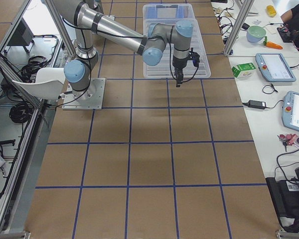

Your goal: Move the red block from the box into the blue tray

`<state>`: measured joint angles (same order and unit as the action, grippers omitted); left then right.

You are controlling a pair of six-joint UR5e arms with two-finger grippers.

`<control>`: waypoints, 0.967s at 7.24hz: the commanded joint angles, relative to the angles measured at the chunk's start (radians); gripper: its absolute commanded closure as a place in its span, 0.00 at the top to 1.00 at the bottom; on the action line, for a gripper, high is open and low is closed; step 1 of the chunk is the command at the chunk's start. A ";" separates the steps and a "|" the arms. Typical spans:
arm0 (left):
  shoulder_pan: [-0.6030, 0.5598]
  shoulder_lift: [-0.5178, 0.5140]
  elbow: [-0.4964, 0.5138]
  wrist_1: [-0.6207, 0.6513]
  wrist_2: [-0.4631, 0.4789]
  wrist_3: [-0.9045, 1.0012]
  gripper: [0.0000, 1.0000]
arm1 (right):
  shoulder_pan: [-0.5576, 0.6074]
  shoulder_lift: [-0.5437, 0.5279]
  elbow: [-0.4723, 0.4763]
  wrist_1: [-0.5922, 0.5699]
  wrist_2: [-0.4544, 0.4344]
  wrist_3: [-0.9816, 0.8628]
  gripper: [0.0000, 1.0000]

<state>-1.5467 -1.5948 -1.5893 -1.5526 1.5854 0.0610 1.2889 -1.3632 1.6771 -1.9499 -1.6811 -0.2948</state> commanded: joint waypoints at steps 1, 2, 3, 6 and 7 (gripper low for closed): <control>0.002 -0.017 -0.067 0.084 0.001 0.003 1.00 | 0.003 -0.063 -0.043 0.137 0.020 0.034 1.00; 0.005 -0.017 -0.104 0.110 0.001 0.025 1.00 | 0.010 -0.109 -0.077 0.240 0.023 0.089 1.00; 0.005 -0.017 -0.147 0.136 0.001 0.046 1.00 | 0.012 -0.164 -0.098 0.323 0.050 0.092 1.00; 0.004 -0.060 -0.256 0.291 -0.002 0.059 1.00 | 0.062 -0.255 -0.103 0.497 0.072 0.160 1.00; 0.004 -0.076 -0.267 0.317 -0.002 0.057 1.00 | 0.126 -0.264 -0.112 0.502 0.039 0.210 1.00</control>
<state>-1.5431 -1.6500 -1.8331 -1.2760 1.5838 0.1164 1.3545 -1.6106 1.5726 -1.4783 -1.6202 -0.1344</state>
